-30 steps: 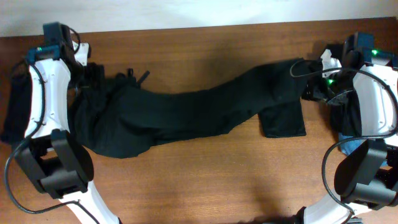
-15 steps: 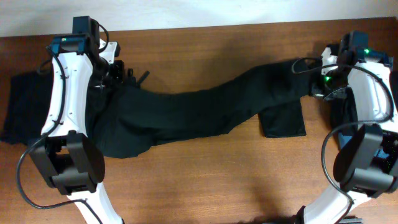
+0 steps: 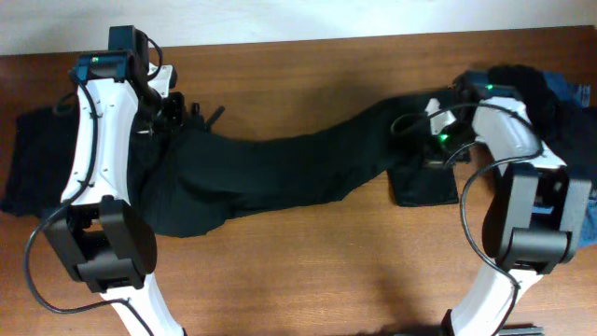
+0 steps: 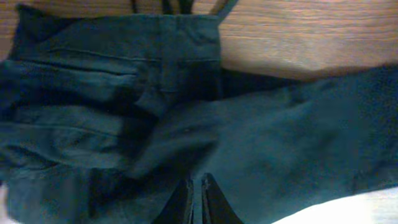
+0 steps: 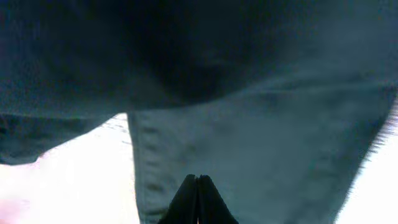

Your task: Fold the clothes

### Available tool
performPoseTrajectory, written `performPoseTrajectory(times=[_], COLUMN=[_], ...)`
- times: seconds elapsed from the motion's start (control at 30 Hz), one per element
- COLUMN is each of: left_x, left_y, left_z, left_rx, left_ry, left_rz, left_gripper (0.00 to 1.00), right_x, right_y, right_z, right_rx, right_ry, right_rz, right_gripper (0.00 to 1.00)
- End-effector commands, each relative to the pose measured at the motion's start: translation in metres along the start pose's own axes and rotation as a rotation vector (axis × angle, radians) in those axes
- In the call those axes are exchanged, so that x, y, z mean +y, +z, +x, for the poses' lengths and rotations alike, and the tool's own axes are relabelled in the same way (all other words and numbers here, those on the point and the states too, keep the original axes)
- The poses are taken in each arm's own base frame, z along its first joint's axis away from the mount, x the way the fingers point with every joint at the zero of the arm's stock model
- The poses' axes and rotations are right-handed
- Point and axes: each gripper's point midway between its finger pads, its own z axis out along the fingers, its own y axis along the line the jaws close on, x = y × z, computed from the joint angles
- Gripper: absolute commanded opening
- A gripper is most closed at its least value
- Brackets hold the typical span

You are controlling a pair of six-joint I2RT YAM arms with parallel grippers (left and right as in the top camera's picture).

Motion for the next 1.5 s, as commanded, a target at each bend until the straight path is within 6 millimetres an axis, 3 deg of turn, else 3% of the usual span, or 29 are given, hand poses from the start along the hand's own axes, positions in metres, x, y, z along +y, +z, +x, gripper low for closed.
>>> performPoseTrajectory(times=[0.0,0.33,0.57,0.93,1.47], left_x=[0.009,0.024,0.025,0.025,0.027], left_y=[-0.008,-0.005,-0.003,-0.003,-0.004], left_z=[-0.003,-0.006,-0.005,-0.005,-0.009], left_rx=[-0.023,-0.032,-0.028,-0.028,-0.044], left_ry=[-0.01,-0.012,-0.033,-0.034,-0.038], left_rz=[-0.046,-0.132,-0.132,-0.132,-0.137], left_gripper=[0.09,0.16,0.17,0.17,0.18], right_x=[0.005,-0.015,-0.061,-0.105,-0.143], right_y=[0.017,0.053,0.049,0.033,0.0], right_z=[0.011,0.031,0.032,-0.01,-0.052], right_rx=[0.031,0.046,0.037,-0.157,-0.35], right_ry=[-0.008,0.046,0.089,0.101,0.073], right_rz=[-0.023,0.055,0.302,0.413,0.459], right_gripper=[0.04,0.04,0.04,0.04,0.04])
